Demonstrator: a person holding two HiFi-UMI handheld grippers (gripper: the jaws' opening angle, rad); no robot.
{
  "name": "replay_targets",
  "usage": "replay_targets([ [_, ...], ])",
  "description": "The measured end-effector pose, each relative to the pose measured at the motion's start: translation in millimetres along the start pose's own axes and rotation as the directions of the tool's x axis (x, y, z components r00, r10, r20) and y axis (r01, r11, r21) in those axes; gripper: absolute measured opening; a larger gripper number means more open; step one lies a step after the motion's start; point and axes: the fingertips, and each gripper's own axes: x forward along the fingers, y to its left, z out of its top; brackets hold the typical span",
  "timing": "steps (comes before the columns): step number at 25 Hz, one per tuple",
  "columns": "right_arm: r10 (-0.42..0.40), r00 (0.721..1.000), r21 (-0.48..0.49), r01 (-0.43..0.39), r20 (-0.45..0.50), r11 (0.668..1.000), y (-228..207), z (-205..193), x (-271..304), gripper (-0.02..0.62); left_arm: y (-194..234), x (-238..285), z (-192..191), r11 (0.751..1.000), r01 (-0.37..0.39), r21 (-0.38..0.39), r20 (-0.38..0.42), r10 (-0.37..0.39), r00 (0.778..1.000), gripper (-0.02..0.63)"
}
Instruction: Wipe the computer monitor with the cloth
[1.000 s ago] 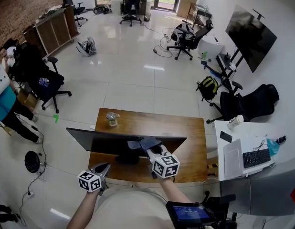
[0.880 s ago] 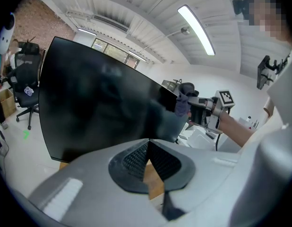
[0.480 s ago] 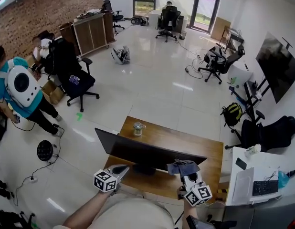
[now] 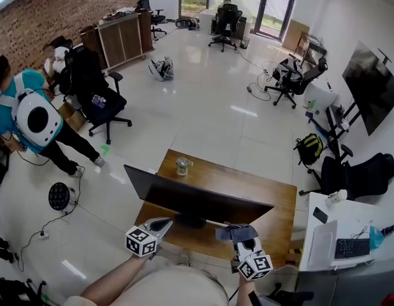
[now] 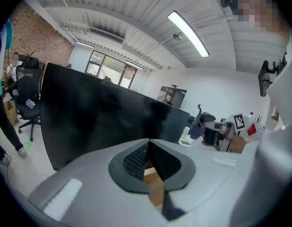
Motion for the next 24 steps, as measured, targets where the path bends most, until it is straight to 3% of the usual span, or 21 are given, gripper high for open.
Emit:
replay_targets([
  [12, 0.016, 1.0, -0.046, -0.016, -0.014, 0.999, 11.5, -3.2, 6.2, 0.097, -10.1, 5.5, -2.8, 1.0, 0.025, 0.001, -0.014, -0.025, 1.0, -0.008],
  [24, 0.047, 0.999, -0.023, -0.047, 0.011, 0.999, 17.4, 7.4, 22.1, 0.095, 4.1, 0.7, 4.5, 1.0, 0.007, 0.005, -0.007, -0.007, 1.0, -0.008],
])
